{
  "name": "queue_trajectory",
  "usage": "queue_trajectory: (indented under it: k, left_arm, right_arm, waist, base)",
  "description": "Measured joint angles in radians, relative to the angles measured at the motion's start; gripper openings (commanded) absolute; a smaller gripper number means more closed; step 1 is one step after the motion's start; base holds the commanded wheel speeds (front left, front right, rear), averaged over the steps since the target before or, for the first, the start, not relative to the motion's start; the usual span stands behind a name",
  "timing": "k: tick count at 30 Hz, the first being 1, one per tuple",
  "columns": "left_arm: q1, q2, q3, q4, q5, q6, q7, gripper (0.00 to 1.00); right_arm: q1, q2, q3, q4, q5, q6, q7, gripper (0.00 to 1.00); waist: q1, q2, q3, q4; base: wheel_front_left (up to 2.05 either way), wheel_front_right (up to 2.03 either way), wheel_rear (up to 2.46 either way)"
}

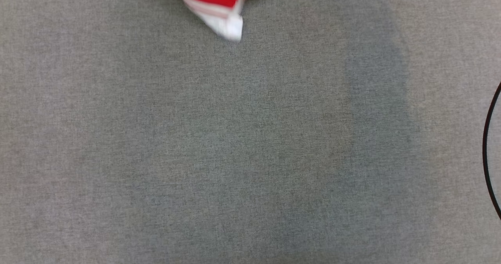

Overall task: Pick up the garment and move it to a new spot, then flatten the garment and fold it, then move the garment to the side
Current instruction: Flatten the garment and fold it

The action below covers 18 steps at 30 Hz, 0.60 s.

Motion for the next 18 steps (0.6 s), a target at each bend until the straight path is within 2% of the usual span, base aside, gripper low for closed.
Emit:
queue_trajectory:
  k: [8,18]
  left_arm:
    - [-0.126,-0.016,-0.093,0.095,-0.023,0.000,-0.032,0.00]
    - [-0.111,-0.005,-0.108,0.138,-0.069,0.000,-0.130,0.00]
  right_arm:
    - [-0.124,0.001,-0.037,0.148,-0.018,0.000,-0.075,0.00]
    - [-0.116,0.002,0.003,0.230,0.024,0.000,-0.144,0.00]
  waist:
    - [-0.0002,0.0000,-0.009,0.006]
    - [-0.0002,0.0000,0.063,0.023]
  base:
    - [0.00,0.00,0.00]
    - [0.00,0.00,0.00]
